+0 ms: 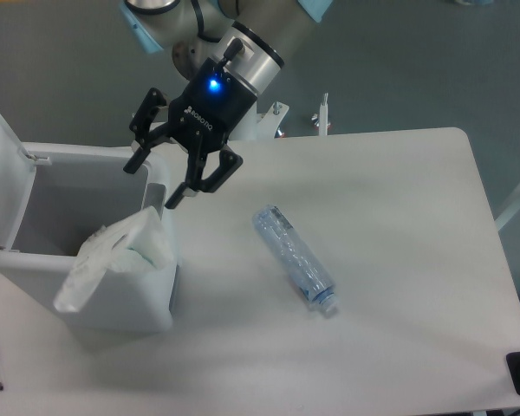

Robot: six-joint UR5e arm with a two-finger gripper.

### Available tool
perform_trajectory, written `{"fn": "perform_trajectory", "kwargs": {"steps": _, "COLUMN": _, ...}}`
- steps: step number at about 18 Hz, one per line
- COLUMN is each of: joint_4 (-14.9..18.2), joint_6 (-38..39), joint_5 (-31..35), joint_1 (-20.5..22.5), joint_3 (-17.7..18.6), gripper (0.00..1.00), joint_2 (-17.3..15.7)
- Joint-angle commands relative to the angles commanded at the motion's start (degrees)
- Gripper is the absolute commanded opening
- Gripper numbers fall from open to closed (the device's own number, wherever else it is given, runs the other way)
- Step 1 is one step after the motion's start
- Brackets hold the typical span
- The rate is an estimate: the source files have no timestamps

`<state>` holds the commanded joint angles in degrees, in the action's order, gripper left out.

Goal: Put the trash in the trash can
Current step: 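Open the gripper to drop the paper into the bin, then move the open gripper back over the clear plastic bottle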

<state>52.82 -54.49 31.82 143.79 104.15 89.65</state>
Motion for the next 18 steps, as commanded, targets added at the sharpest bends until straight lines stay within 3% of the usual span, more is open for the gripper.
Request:
{"fn": "perform_trajectory", "kwargs": {"steps": 9, "joint_4": -0.1, "joint_6": -0.3, "joint_5": 0.3, "joint_1": 3.9, "joint_3": -0.3, "gripper": 1.0, "joint_2": 0.7}}
{"fn": "perform_trajectory", "kwargs": {"steps": 18, "joint_4": 0.4, "joint_6": 0.5, "joint_5": 1.9, "joint_1": 10.6, "joint_3": -3.3, "gripper": 1.0, "joint_2": 9.0}}
